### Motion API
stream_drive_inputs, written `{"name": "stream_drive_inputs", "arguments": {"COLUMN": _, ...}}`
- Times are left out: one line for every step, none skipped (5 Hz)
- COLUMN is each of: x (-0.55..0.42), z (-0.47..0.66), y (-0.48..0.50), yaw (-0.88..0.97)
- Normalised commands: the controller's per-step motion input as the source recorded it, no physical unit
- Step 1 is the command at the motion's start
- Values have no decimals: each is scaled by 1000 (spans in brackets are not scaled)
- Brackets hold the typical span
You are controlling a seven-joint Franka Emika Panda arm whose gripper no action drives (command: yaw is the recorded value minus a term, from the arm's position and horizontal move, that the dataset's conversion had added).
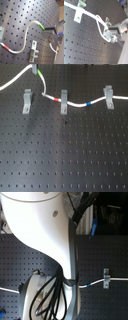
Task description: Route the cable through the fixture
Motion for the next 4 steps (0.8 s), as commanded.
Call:
{"name": "stream_drive_inputs", "arguments": {"x": -27, "z": -1, "y": 49, "yaw": -14}}
{"name": "stream_drive_inputs", "arguments": {"x": 32, "z": 1, "y": -31, "yaw": -34}}
{"name": "stream_drive_inputs", "arguments": {"x": 35, "z": 82, "y": -221, "yaw": -166}}
{"name": "stream_drive_inputs", "arguments": {"x": 45, "z": 304, "y": -285, "yaw": -414}}
